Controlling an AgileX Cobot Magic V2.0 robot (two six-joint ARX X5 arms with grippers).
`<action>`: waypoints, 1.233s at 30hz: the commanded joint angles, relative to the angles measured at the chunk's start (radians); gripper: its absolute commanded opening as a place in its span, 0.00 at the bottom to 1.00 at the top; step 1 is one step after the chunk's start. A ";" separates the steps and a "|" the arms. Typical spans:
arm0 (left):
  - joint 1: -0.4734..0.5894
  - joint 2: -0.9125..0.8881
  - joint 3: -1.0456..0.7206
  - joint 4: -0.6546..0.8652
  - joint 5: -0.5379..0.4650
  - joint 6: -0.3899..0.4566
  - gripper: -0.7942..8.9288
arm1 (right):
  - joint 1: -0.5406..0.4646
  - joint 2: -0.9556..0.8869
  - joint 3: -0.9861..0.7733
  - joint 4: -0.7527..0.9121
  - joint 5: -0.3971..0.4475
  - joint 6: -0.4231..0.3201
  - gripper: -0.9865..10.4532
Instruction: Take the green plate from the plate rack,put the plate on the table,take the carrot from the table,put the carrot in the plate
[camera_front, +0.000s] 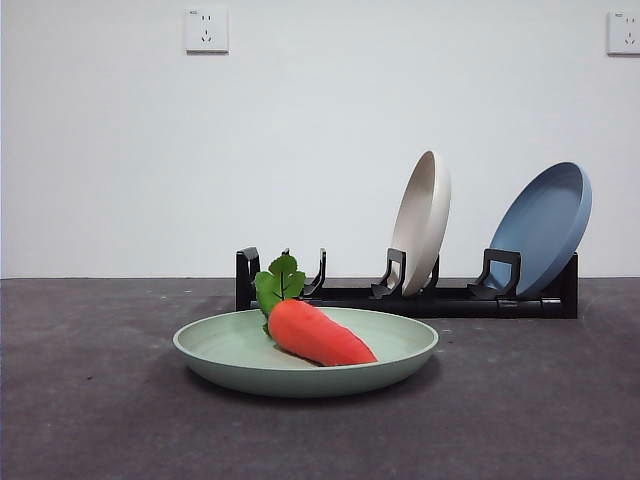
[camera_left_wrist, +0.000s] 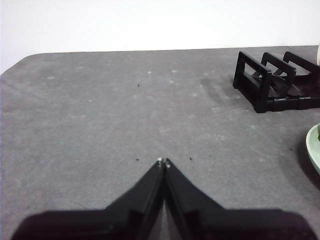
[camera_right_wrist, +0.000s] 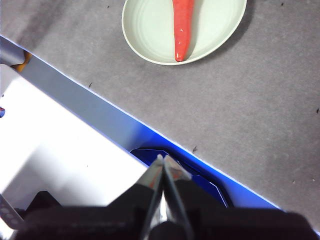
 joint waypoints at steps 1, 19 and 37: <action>0.003 -0.003 -0.013 0.002 -0.004 -0.007 0.08 | 0.002 -0.002 -0.005 0.003 0.003 0.001 0.09; 0.003 -0.003 -0.013 0.002 -0.004 -0.007 0.08 | -0.562 -0.286 -0.294 0.628 -0.054 -0.261 0.09; 0.003 -0.003 -0.013 0.002 -0.004 -0.007 0.08 | -0.645 -0.649 -0.898 1.008 0.003 -0.103 0.09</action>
